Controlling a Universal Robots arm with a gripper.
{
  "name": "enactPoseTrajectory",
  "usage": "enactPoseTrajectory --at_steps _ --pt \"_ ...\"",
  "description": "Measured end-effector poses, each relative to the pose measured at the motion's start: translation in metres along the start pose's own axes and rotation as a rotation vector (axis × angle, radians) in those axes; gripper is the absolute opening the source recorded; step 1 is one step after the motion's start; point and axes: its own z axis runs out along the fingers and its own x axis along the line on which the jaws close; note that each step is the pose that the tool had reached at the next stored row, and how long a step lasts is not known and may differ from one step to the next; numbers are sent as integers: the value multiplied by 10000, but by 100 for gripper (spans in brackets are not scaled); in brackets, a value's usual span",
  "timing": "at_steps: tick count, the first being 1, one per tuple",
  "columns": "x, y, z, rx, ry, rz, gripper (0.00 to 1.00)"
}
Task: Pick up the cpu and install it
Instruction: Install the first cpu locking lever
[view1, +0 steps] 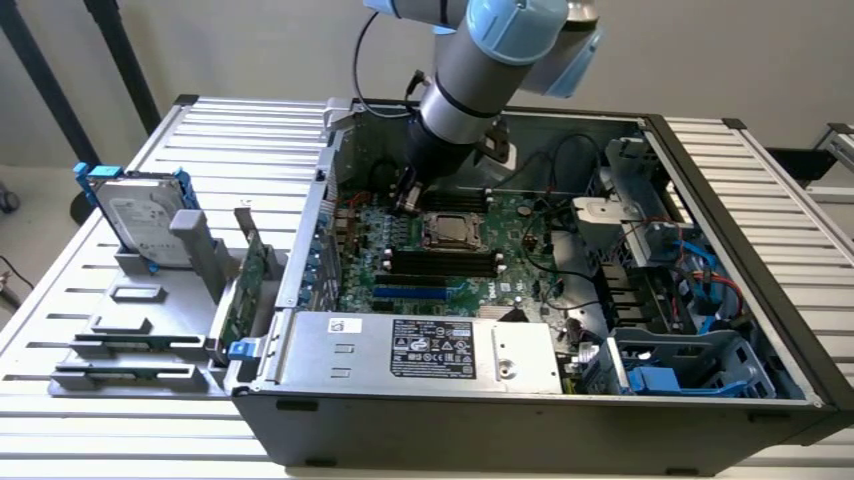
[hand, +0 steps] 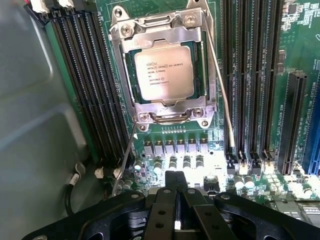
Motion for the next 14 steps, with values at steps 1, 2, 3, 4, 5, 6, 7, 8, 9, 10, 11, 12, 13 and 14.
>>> enactPoseTrajectory --at_steps 1,2,3,4,5,6,7,8,9,10,11,12,13,14 --pt "-1 -4 -5 -3 41 48 11" --pt "-2 -8 -10 -6 92 104 11" --pt "-2 -14 -14 -9 150 160 11" --pt "-2 -19 -17 -14 210 221 11" --pt "-3 -25 -20 -18 269 285 11" --pt "-2 -30 -22 -23 330 351 11" --pt "-3 -35 -25 -28 390 416 11" --pt "-3 -40 -27 -34 446 482 11" --pt "-3 -45 -28 -41 500 552 11" --pt "-4 -49 -29 -49 559 630 11" --pt "-4 -54 -31 -56 612 701 11" --pt "-4 -59 -32 -63 666 772 11" --pt "-5 -64 -33 -70 719 845 11" --pt "-5 -68 -34 -78 775 921 11"
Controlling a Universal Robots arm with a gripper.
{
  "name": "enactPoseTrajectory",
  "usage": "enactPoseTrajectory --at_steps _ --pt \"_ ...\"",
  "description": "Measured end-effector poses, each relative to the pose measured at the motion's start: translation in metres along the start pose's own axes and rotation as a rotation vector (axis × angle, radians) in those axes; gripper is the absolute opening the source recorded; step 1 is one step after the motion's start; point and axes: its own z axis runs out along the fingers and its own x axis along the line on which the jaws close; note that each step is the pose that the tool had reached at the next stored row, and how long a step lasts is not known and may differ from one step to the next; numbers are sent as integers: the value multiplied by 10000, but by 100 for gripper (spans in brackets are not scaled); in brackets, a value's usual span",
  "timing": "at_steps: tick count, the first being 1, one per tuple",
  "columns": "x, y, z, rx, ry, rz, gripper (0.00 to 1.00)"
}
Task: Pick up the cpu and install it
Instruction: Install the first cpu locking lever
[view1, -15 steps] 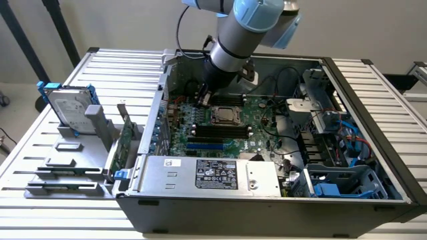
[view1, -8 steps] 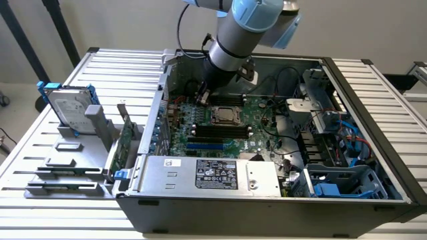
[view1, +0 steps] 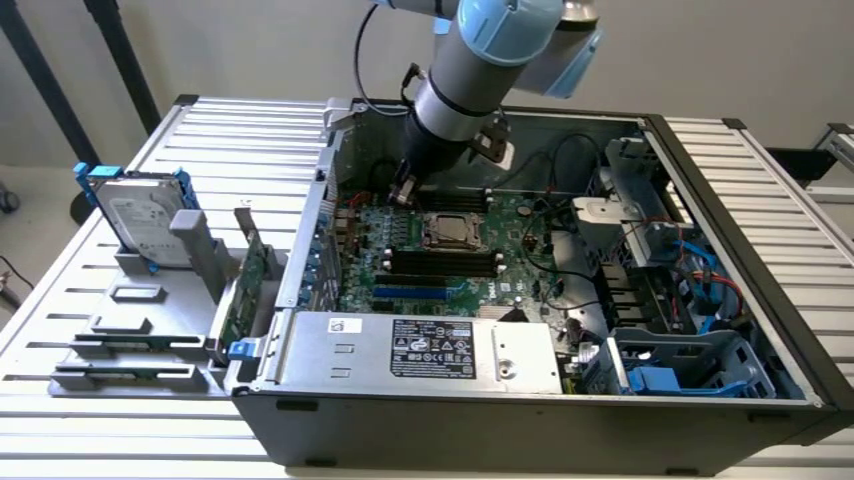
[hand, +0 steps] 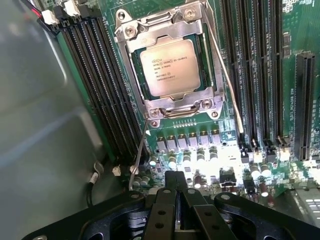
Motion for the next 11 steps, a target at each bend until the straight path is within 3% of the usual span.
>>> enactPoseTrajectory --at_steps 8,11 --pt "-6 -37 -8 -65 433 592 11" --pt "-9 -53 -11 -93 624 853 11"
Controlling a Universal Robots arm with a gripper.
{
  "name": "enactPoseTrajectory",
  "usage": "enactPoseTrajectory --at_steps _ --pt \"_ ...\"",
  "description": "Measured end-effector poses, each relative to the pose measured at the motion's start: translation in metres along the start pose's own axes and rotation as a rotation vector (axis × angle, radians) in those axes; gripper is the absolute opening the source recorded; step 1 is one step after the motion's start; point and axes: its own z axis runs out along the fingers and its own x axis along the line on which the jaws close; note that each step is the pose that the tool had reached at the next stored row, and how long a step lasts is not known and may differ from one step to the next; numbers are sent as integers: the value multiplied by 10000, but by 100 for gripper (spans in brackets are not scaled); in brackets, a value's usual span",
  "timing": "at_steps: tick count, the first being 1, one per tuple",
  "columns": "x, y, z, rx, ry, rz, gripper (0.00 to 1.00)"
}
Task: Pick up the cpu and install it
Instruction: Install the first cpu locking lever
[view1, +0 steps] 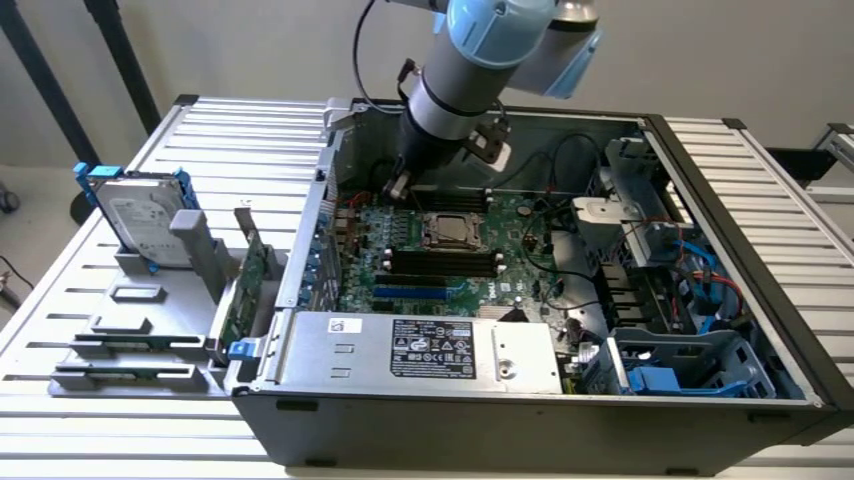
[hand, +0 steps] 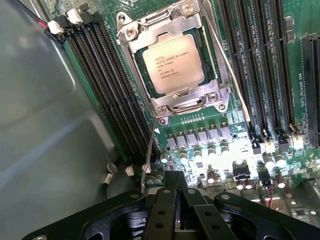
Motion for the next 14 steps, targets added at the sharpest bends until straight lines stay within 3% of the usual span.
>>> enactPoseTrajectory --at_steps 2,10,14 --pt "-3 -12 -4 -9 113 132 11" --pt "-16 -79 -31 34 653 523 11" --pt "-19 -88 -31 -46 852 912 11"
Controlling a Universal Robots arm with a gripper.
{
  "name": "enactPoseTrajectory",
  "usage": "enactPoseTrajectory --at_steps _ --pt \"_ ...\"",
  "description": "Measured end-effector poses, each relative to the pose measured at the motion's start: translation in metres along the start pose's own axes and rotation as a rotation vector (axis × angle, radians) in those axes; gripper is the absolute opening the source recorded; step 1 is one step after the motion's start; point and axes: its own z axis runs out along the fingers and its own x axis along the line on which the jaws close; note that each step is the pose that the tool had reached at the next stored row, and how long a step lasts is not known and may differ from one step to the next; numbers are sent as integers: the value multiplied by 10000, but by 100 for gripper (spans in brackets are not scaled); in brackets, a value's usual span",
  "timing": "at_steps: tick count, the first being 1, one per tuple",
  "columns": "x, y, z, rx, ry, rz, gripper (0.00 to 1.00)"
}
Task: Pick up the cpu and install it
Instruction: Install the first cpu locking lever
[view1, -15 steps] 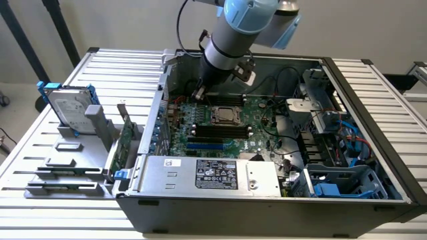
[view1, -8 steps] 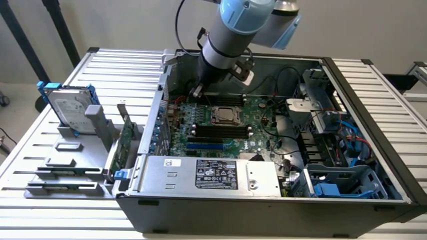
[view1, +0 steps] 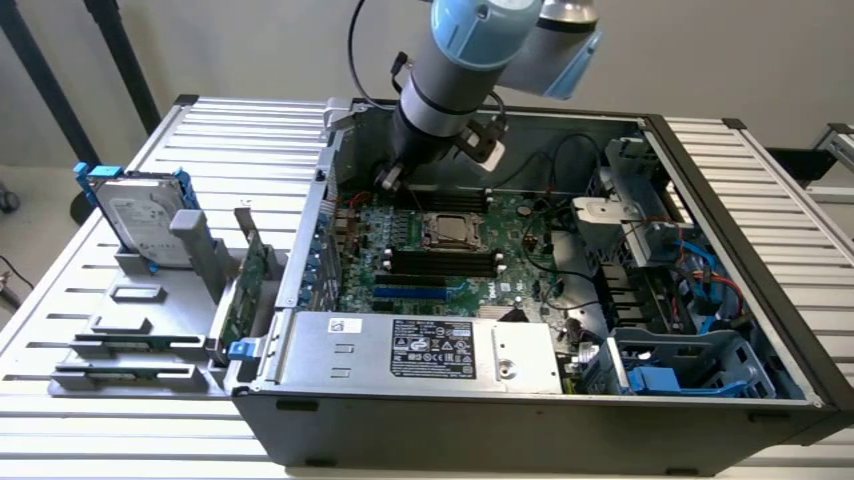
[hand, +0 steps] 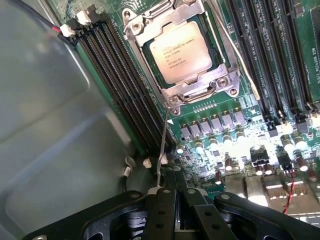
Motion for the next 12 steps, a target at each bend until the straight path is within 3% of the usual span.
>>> enactPoseTrajectory --at_steps 7,12 --pt "-6 -10 2 -176 355 718 11" --pt "-3 -22 -15 -300 570 1188 11"
